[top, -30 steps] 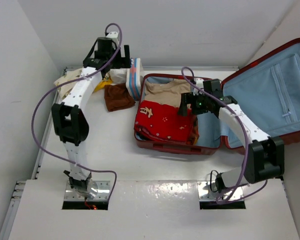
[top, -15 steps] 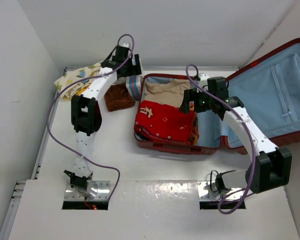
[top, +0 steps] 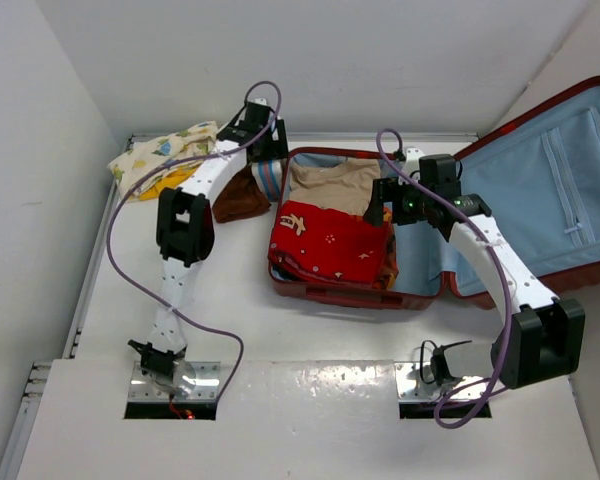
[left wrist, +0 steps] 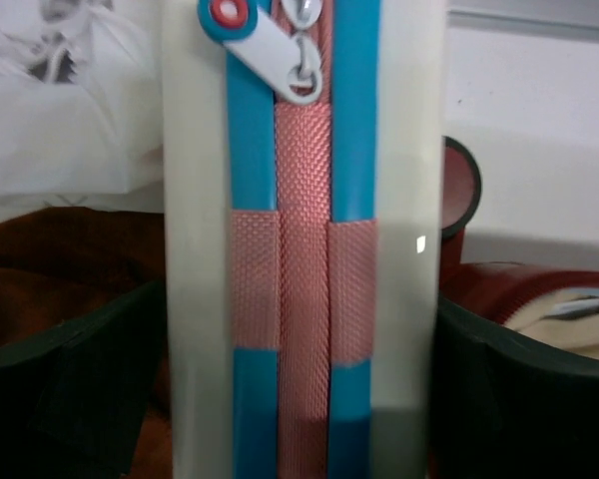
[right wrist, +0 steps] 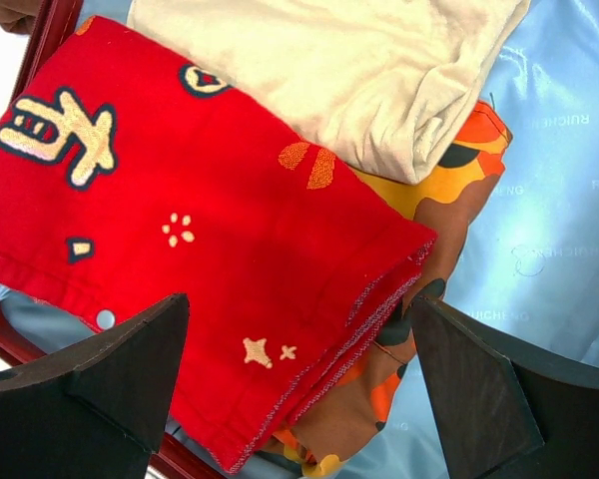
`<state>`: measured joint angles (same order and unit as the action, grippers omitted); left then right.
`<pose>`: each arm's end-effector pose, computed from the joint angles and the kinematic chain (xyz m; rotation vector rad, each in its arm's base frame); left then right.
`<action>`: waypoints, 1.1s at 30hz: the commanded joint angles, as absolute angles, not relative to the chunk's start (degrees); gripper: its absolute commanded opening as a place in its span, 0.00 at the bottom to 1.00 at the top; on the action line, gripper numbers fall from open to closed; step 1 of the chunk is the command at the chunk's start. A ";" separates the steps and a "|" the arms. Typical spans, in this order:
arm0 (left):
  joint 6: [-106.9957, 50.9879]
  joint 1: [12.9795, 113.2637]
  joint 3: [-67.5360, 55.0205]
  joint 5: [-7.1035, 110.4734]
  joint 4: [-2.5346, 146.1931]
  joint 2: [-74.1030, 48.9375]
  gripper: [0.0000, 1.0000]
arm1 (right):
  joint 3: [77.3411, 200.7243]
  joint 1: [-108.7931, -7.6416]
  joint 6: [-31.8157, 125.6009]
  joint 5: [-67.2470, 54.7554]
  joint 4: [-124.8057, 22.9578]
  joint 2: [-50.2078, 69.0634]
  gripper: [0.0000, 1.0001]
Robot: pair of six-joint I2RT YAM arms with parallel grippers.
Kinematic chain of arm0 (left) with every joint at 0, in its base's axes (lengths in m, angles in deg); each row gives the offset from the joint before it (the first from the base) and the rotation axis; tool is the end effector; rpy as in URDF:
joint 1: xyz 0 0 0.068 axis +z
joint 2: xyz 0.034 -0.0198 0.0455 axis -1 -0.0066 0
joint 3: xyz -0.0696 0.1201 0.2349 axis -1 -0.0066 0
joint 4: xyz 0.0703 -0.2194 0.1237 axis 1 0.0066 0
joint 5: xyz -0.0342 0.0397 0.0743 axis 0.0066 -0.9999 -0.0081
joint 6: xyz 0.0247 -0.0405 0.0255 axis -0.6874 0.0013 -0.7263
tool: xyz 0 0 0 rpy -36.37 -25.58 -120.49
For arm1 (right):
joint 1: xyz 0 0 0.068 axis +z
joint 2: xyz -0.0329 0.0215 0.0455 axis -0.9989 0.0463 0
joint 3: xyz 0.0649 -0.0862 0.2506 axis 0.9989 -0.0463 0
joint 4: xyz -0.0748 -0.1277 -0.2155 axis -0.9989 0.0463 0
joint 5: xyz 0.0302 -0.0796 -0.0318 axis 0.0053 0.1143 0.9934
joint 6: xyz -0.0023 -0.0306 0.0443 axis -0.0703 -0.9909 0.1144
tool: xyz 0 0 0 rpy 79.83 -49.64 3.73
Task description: Pack the luggage
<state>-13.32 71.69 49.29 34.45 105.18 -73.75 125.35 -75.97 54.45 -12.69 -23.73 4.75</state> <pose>0.5218 -0.1631 0.2463 -0.2475 2.2574 -0.2322 0.2830 0.0658 0.2942 -0.0664 2.3346 0.5108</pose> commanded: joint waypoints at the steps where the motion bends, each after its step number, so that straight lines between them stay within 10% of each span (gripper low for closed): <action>1: -12.16 71.87 52.17 33.14 105.49 -75.69 1.00 | 126.77 -76.18 54.84 -12.49 -24.63 2.79 0.91; 6: -12.16 71.87 52.71 33.76 104.87 -76.83 0.84 | 126.42 -76.62 54.40 -12.05 -23.84 1.82 0.91; 16: -11.63 71.34 50.60 33.15 102.77 -71.49 0.01 | 124.31 -77.06 53.70 -12.05 -24.89 0.59 0.91; 33: -24.11 64.23 45.06 16.97 85.97 -46.53 0.00 | 119.83 -78.47 57.30 -7.93 -31.56 -0.46 0.90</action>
<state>-21.41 65.59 42.45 23.76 100.37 -58.97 120.17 -77.98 55.56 -10.64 -27.58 1.75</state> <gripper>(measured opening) 0.721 0.905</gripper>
